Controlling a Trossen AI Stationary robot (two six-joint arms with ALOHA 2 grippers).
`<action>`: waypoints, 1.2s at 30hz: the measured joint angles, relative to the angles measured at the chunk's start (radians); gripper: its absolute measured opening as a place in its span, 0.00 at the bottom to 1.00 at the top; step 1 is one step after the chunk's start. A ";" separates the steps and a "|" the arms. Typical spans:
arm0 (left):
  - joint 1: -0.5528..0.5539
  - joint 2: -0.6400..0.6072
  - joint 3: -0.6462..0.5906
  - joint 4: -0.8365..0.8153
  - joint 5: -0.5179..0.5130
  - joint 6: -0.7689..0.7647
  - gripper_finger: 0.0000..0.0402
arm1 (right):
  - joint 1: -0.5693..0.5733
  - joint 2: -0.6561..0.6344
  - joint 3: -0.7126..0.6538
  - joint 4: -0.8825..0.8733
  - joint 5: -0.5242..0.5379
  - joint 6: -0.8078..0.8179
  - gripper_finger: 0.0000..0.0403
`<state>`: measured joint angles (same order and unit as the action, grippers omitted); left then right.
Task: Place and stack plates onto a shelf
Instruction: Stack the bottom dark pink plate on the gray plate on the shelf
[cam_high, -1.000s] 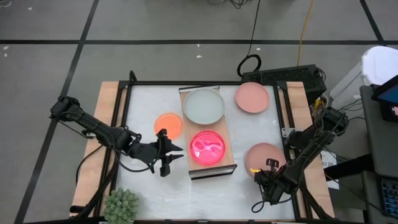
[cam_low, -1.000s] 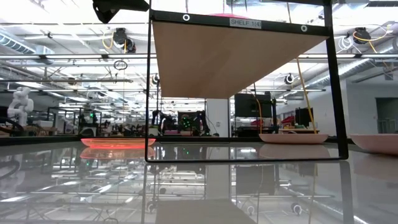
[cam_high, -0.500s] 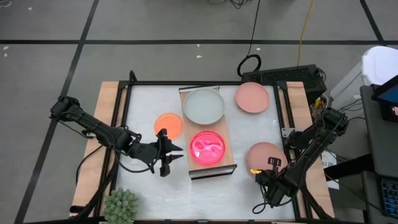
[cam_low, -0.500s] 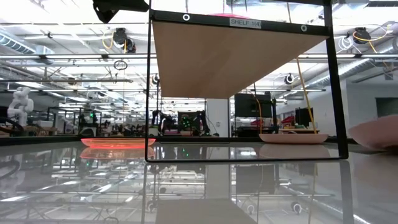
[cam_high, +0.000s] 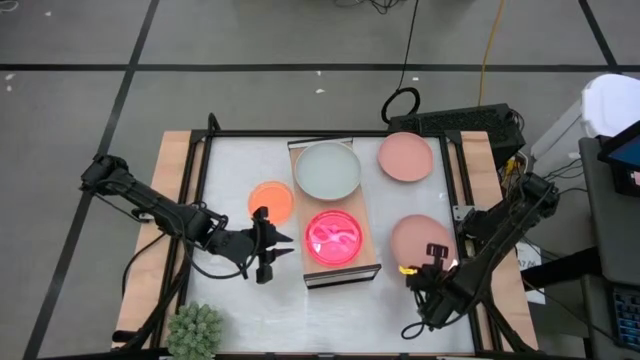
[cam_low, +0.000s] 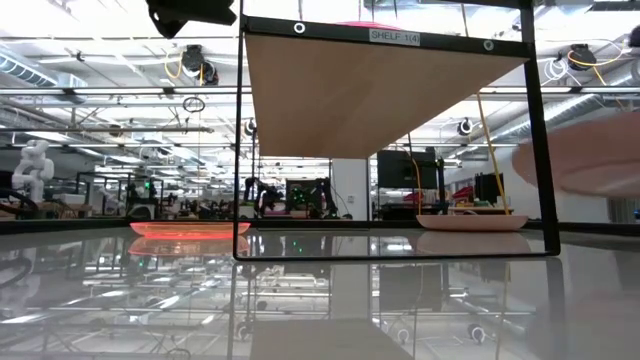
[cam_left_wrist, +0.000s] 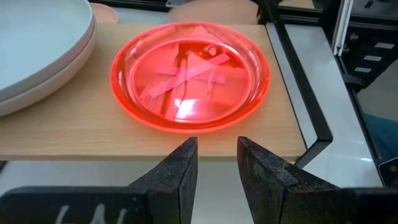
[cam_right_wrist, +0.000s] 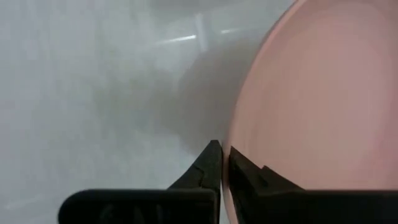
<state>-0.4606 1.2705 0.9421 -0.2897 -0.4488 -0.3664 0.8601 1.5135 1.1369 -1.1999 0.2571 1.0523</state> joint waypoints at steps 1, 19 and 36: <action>0.000 0.000 0.000 -0.004 0.000 0.000 0.29 | -0.007 0.000 0.006 -0.016 0.008 0.000 0.00; 0.000 0.000 -0.085 -0.020 -0.059 -0.006 0.29 | -0.179 0.000 0.200 -0.299 0.141 -0.228 0.00; -0.030 0.000 -0.182 0.105 -0.083 -0.001 0.29 | -0.502 0.000 0.434 -0.328 0.238 -0.799 0.00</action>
<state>-0.4903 1.2702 0.7601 -0.1851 -0.5320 -0.3670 0.3584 1.5135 1.5705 -1.5284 0.4953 0.2538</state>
